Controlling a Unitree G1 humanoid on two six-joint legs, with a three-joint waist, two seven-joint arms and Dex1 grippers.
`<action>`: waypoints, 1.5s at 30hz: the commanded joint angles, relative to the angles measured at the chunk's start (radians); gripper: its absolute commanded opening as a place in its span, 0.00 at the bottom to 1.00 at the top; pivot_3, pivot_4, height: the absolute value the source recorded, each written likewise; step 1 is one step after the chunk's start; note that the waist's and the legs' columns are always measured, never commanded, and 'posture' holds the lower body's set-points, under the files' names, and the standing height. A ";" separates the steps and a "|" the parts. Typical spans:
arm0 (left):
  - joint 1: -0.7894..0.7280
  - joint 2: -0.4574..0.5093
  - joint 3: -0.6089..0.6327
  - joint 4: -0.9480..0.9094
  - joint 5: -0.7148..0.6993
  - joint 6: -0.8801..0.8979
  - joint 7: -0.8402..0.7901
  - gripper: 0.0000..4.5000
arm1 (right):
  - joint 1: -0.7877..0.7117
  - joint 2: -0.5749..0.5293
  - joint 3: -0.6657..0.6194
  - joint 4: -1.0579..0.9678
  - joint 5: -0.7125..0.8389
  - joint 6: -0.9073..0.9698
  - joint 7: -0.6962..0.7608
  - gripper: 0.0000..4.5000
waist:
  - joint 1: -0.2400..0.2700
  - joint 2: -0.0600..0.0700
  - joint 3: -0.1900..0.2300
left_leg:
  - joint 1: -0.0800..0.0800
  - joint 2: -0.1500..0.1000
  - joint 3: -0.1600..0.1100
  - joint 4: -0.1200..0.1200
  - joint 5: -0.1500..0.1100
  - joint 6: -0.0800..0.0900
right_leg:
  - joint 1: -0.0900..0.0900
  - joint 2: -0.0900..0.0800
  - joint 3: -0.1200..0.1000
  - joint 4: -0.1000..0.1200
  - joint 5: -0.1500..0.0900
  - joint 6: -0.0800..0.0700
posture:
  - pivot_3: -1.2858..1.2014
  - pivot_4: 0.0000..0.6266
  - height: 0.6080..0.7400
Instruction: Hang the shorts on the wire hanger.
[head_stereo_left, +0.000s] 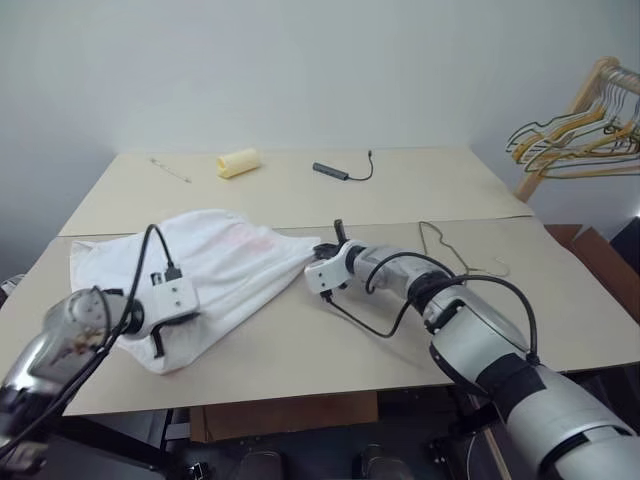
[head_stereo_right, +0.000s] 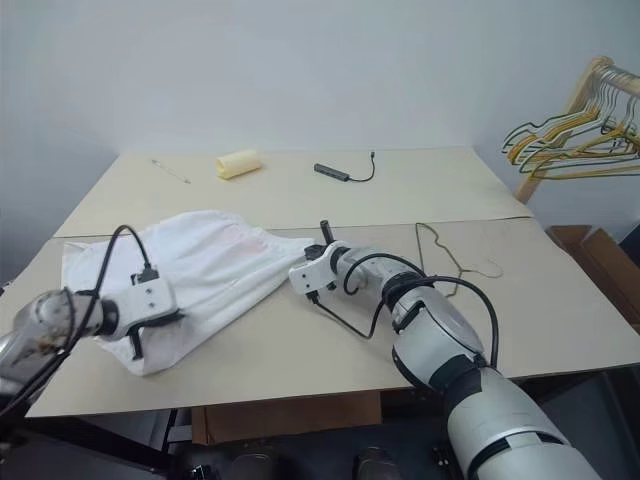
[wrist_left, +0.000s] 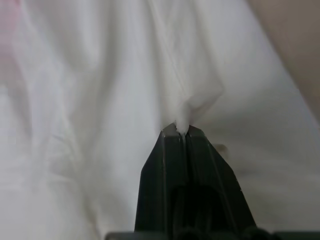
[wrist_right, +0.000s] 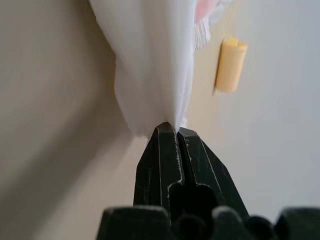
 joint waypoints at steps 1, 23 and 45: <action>-0.115 -0.045 -0.067 0.181 0.115 -0.054 0.068 0.00 | 0.000 -0.116 -0.072 0.018 0.050 0.100 0.002 0.01 | -0.006 0.000 0.000 | 0.000 0.000 0.000 0.000 0.000 0.000 | 0.000 0.000 0.000 0.000 0.000 0.000 | 0.55 0.00 1.00; -0.174 0.147 -0.066 0.318 0.107 -0.353 0.060 0.00 | 0.799 -0.491 -0.274 -1.490 0.319 0.478 0.769 0.01 | -0.114 -0.001 0.000 | -0.002 -0.001 -0.005 0.000 -0.005 0.008 | 0.000 0.000 0.002 0.000 -0.001 0.005 | 0.54 0.00 1.00; 0.557 0.474 0.397 -0.181 -0.326 -0.355 -0.426 0.45 | 0.816 -0.574 -0.233 -1.626 0.505 0.432 1.022 0.48 | -0.008 -0.007 -0.002 | 0.000 0.002 0.003 0.005 -0.005 0.004 | 0.001 -0.003 -0.005 -0.002 -0.011 0.002 | 0.56 0.00 1.00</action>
